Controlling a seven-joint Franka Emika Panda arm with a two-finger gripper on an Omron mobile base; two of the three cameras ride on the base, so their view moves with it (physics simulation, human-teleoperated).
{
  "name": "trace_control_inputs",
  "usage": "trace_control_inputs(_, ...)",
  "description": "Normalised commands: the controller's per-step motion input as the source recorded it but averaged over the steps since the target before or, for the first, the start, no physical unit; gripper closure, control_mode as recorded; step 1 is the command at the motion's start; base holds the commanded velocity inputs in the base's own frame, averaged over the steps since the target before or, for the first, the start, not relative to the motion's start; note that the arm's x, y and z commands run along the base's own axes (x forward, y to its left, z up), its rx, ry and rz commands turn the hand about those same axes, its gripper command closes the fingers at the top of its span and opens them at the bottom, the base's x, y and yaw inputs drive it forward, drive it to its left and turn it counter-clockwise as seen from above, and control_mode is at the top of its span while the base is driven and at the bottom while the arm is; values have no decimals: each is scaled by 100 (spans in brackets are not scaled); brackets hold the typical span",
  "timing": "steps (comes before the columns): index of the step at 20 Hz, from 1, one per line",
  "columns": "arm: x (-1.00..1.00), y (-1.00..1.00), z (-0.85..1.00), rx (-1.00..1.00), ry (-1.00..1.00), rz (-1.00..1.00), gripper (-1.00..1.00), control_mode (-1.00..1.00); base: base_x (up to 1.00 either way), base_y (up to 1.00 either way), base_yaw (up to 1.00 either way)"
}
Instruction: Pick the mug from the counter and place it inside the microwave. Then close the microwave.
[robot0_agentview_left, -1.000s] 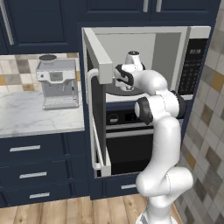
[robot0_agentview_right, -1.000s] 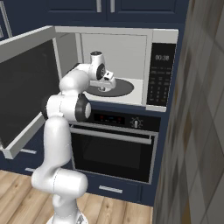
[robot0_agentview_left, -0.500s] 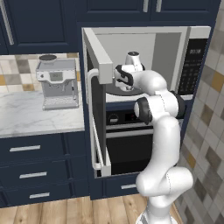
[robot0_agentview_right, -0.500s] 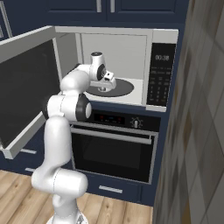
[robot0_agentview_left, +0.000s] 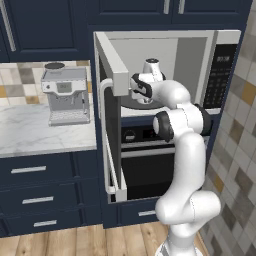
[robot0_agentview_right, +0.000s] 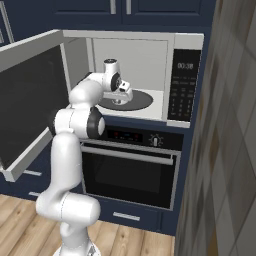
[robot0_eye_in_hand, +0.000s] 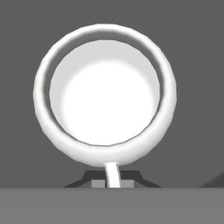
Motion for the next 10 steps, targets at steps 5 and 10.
trace_control_inputs(5,0,0,0,0,0,0,-100,-100,0,0,0)
trace_control_inputs(10,0,0,0,0,0,0,-100,-100,0,0,0)
